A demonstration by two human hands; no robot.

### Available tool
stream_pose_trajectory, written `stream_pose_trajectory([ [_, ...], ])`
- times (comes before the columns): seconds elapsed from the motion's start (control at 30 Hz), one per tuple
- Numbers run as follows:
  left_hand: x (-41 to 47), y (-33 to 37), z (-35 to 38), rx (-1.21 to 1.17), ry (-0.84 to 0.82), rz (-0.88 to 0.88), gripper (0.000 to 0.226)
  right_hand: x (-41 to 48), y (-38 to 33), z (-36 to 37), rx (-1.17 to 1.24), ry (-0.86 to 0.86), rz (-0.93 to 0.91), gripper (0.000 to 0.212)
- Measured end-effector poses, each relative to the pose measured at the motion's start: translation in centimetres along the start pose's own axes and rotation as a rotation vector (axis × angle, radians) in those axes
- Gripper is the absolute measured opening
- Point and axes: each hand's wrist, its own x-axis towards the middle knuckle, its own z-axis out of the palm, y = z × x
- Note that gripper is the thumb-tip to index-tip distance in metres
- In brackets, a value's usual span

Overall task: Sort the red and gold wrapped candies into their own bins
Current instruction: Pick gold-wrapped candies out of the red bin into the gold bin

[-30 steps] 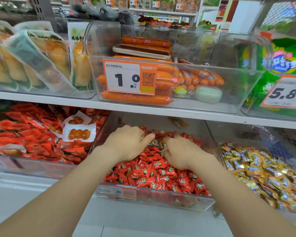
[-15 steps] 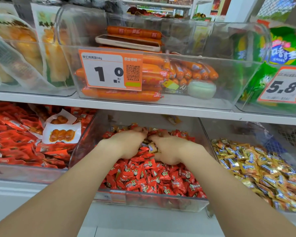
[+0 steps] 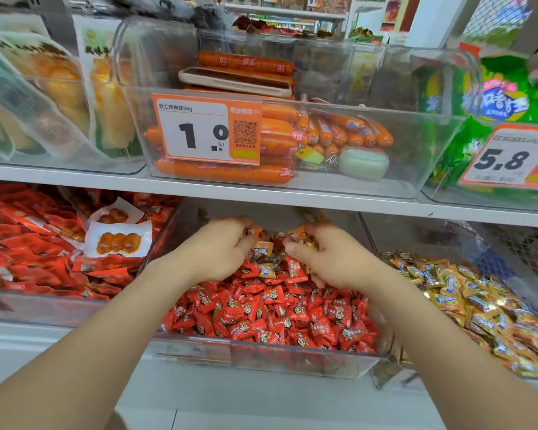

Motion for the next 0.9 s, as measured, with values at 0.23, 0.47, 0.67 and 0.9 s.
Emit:
stream_pose_trajectory([
  [0.23,-1.6,1.1,-0.2,-0.045,-0.055,0.039,0.035,-2.5,0.4,-1.1,-0.025,0.159,-0.026,0.035],
  [0.47,-2.0,2.8,1.5,0.172,-0.258,0.072,0.038,-6.7,0.6,-2.6,0.269,0.092,-0.068,0.034],
  [0.67,-2.5,3.6,1.6,0.205,-0.201,0.079,0.037,-8.5,1.3,-3.5,0.291,0.191,-0.15,0.025],
  [0.9,-3.4,4.5,2.2,0.25,-0.198,0.087,0.026,-9.1,5.0,-5.8,0.022,0.547,0.028,0.023],
])
